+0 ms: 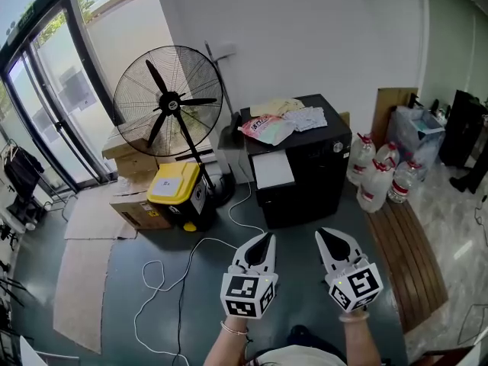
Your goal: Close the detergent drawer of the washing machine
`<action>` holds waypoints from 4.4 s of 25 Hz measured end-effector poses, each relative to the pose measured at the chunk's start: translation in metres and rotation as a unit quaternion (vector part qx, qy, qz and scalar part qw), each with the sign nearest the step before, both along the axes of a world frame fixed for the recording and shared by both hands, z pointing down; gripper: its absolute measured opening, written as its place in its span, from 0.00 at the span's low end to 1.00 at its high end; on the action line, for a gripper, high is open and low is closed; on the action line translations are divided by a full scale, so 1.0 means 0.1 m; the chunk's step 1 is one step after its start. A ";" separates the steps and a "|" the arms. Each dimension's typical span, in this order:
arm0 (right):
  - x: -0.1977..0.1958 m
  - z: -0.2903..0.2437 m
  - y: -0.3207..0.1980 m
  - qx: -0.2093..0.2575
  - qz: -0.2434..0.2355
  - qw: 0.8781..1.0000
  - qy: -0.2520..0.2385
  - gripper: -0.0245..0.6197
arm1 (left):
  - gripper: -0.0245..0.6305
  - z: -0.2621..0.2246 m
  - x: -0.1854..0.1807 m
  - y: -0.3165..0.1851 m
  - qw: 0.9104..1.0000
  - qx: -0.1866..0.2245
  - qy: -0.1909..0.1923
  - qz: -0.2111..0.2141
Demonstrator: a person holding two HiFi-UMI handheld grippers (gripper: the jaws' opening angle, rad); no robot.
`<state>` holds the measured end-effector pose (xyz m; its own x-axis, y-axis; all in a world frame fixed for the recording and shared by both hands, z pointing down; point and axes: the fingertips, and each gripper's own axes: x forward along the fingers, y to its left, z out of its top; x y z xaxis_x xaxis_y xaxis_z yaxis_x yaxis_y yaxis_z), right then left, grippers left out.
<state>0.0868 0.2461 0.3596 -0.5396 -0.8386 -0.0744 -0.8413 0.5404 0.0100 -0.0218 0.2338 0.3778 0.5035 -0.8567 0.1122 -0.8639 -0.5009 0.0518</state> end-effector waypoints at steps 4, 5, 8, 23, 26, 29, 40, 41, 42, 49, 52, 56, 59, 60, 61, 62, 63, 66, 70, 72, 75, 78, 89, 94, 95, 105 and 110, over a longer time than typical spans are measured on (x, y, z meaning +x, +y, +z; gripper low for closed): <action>0.08 0.02 -0.16 -0.001 -0.015 1.000 -0.001 0.08 | 0.07 0.03 0.09 -0.14 1.000 -0.004 -0.005 -0.009; 0.08 0.02 -0.20 0.000 -0.021 1.000 0.001 0.08 | 0.07 0.04 0.11 -0.18 1.000 -0.004 -0.006 -0.012; 0.11 0.06 -0.32 0.000 -0.027 1.000 0.006 0.08 | 0.07 0.07 0.15 -0.27 1.000 -0.007 -0.010 -0.020; 0.23 0.23 -0.78 -0.011 -0.012 1.000 -0.005 0.08 | 0.07 0.24 0.16 -0.58 0.999 -0.021 -0.016 -0.034; 0.24 0.27 -0.91 -0.017 -0.001 1.000 -0.004 0.08 | 0.07 0.26 0.15 -0.72 0.999 -0.021 -0.016 -0.028; 0.25 0.30 -1.05 -0.020 0.007 1.000 0.002 0.08 | 0.07 0.27 0.16 -0.88 1.000 -0.020 -0.015 -0.019; 0.08 0.39 -1.62 -0.030 0.027 0.999 0.008 0.08 | 0.07 0.36 -0.03 -1.50 1.000 -0.025 -0.017 0.003; 0.05 0.39 -1.67 -0.031 0.027 0.999 0.010 0.08 | 0.07 0.38 -0.06 -1.55 0.999 -0.026 -0.017 0.004; 0.02 0.40 -1.72 -0.032 0.028 0.999 0.012 0.08 | 0.07 0.39 -0.09 -1.60 0.999 -0.027 -0.017 0.004; -0.11 0.45 -2.00 -0.044 0.042 0.998 0.021 0.09 | 0.07 0.50 -0.27 -1.88 0.999 -0.042 -0.014 0.032; -0.15 0.49 -2.09 -0.052 0.053 0.997 0.017 0.10 | 0.07 0.57 -0.36 -1.96 0.998 -0.043 -0.011 0.044; -0.22 0.57 -2.19 -0.060 0.065 0.996 0.019 0.10 | 0.07 0.65 -0.47 -2.08 0.997 -0.048 -0.006 0.054; -0.25 0.63 -2.23 -0.068 0.070 0.995 0.024 0.10 | 0.07 0.71 -0.51 -2.16 0.997 -0.055 -0.005 0.061; -0.26 0.65 -2.24 -0.071 0.071 0.995 0.025 0.11 | 0.07 0.74 -0.53 -2.18 0.996 -0.058 -0.004 0.062; -0.27 0.69 -2.24 -0.075 0.073 0.994 0.027 0.11 | 0.07 0.77 -0.54 -2.20 0.996 -0.061 -0.002 0.062; -0.27 0.73 -2.25 -0.080 0.074 0.994 0.029 0.11 | 0.07 0.81 -0.56 -2.21 0.996 -0.064 -0.001 0.061; -0.27 0.76 -2.26 -0.084 0.074 0.993 0.032 0.11 | 0.07 0.84 -0.57 -2.23 0.996 -0.067 0.001 0.060; -0.27 0.84 -2.31 -0.092 0.072 0.992 0.038 0.12 | 0.07 0.93 -0.61 -2.28 0.995 -0.077 0.002 0.056; -0.28 0.91 -2.39 -0.101 0.067 0.992 0.040 0.14 | 0.07 0.99 -0.67 -2.33 0.996 -0.082 0.004 0.046; -0.29 0.95 -2.45 -0.105 0.062 0.992 0.040 0.14 | 0.09 1.03 -0.68 -2.38 0.996 -0.086 0.005 0.040; -0.30 1.00 -2.55 -0.110 0.052 0.992 0.041 0.14 | 0.12 1.08 -0.68 -2.46 0.996 -0.088 0.007 0.033; -0.29 1.05 -2.66 -0.114 0.045 0.991 0.045 0.15 | 0.17 1.12 -0.65 -2.54 0.996 -0.089 0.010 0.026; -0.17 1.38 -3.00 -0.140 0.017 0.988 0.070 0.17 | 0.25 1.48 -0.61 -2.82 0.994 -0.112 0.005 0.002; -0.09 1.57 -3.14 -0.156 0.005 0.984 0.082 0.19 | 0.29 1.73 -0.57 -2.95 0.992 -0.128 0.001 -0.011; -0.07 1.61 -3.16 -0.160 0.002 0.984 0.085 0.19 | 0.30 1.77 -0.57 -2.98 0.991 -0.132 -0.001 -0.015; 0.04 1.97 -3.41 -0.191 -0.014 0.975 0.113 0.23 | 0.33 2.21 -0.56 -3.19 0.985 -0.172 -0.025 -0.020; 0.07 2.21 -3.49 -0.211 -0.022 0.969 0.127 0.24 | 0.34 2.43 -0.57 -3.27 0.981 -0.192 -0.037 -0.023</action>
